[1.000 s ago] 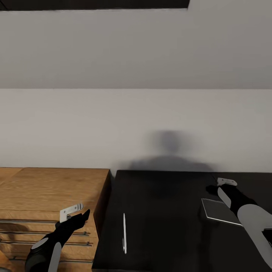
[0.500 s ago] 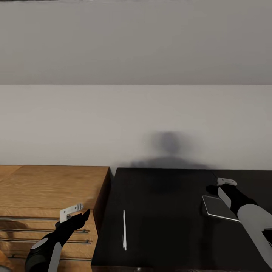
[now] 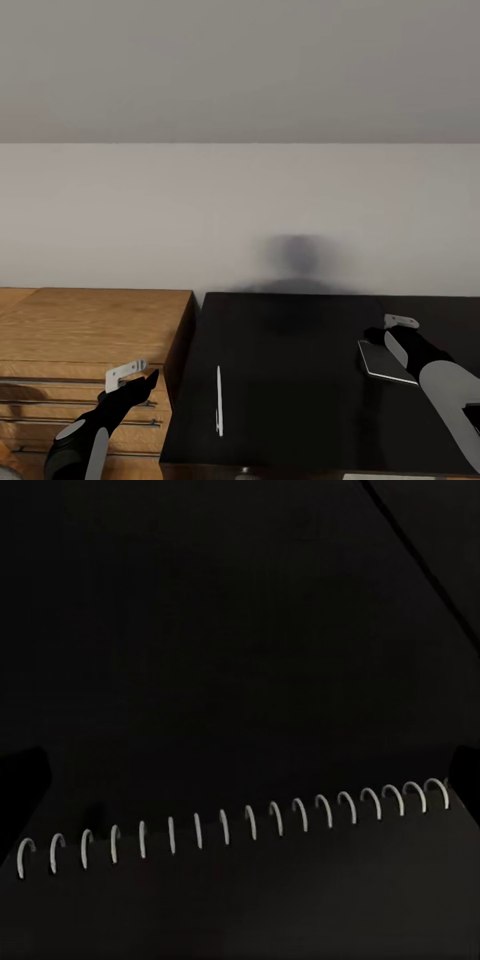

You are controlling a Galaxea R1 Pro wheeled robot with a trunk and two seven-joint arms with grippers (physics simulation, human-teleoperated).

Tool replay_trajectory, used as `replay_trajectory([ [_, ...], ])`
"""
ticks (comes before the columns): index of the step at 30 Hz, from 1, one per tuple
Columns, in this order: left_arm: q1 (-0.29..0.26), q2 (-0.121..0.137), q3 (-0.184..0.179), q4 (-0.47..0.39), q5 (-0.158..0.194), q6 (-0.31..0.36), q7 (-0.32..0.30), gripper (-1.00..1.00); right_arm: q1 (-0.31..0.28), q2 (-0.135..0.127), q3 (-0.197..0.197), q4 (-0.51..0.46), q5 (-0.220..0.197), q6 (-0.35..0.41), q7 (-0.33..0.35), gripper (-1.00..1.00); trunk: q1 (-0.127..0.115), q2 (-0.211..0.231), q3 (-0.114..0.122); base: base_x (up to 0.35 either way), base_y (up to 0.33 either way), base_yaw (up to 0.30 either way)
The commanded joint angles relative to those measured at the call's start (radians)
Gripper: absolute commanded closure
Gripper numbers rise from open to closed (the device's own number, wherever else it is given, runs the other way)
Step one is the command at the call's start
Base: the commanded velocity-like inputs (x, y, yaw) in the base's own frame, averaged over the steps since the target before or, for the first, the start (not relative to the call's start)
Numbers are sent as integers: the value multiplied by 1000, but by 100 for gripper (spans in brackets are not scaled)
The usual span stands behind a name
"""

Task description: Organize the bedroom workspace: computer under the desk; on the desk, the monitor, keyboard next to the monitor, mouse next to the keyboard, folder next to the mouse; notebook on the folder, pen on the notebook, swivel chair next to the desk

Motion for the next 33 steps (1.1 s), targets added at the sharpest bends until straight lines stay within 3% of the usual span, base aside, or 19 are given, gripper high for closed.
replay_trajectory([
  [1,-1,-1,3,-1,5,7,-4,-100,0,-1,9,-2,-10,5,-7,-100,0,-1,-1,0,0,0],
  [6,-1,-2,3,-1,5,7,-3,-100,0,-1,9,-1,-8,5,-7,-100,0,-1,-1,0,0,0],
  [27,-1,-2,3,-1,5,7,-3,-100,0,-1,10,1,-5,8,-8,-100,80,-148,-67,0,0,0],
  [33,-1,-2,3,-1,5,8,-3,-100,0,-1,10,1,-5,8,-8,-100,80,-148,-67,0,0,0],
])
